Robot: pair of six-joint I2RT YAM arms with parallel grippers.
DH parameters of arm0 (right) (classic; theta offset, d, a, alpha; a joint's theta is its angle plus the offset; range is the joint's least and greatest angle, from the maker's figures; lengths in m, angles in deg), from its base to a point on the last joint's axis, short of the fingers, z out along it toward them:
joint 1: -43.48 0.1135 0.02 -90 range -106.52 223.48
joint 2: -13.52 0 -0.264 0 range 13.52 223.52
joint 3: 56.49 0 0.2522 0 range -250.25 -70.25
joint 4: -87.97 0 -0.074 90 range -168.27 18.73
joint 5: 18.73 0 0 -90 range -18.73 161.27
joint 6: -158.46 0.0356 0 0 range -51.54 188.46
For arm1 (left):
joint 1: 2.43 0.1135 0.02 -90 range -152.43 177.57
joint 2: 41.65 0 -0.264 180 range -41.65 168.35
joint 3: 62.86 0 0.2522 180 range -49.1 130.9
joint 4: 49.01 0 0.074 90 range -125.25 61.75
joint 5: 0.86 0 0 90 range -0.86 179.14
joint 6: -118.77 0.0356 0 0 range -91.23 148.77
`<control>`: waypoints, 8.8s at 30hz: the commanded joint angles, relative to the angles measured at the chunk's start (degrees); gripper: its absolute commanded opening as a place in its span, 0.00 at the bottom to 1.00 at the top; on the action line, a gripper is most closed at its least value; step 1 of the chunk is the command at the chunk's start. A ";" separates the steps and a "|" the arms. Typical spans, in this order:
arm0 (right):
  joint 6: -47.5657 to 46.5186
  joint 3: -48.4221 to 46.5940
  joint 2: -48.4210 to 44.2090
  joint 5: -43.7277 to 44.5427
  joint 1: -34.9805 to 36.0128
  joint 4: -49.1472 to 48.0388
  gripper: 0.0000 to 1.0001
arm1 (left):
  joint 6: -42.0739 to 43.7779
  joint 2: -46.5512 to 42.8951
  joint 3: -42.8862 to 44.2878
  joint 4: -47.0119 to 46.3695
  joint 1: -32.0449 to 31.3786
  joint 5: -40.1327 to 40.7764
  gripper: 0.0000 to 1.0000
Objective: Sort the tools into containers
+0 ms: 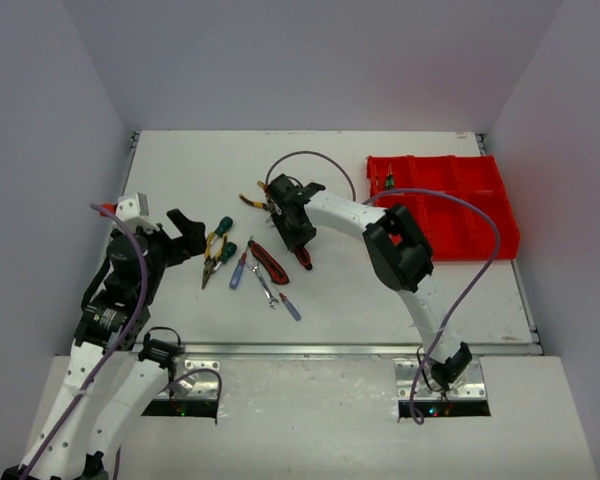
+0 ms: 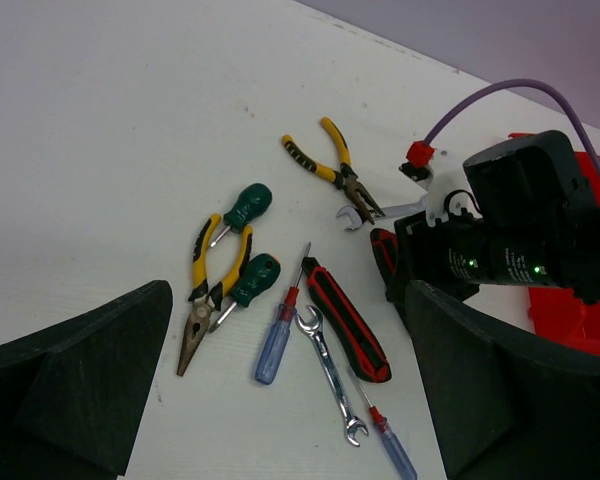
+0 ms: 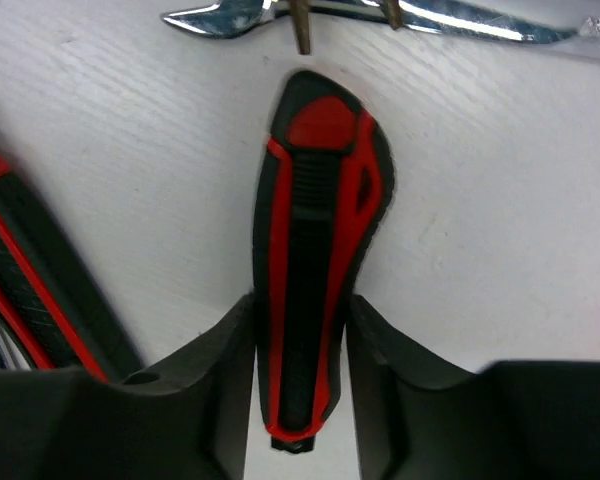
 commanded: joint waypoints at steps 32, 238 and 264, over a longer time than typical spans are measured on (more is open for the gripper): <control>6.10 -10.12 -9.72 10.51 -45.93 -12.20 0.00 | 0.42 1.98 0.75 -2.61 -1.27 -1.06 1.00; 11.38 29.04 -19.97 5.12 18.95 -8.65 0.04 | -0.55 -0.11 0.99 -1.85 -2.24 1.69 1.00; 6.73 32.23 -37.00 11.14 8.94 -4.89 0.00 | -0.46 -2.32 0.91 -1.93 -2.24 1.48 1.00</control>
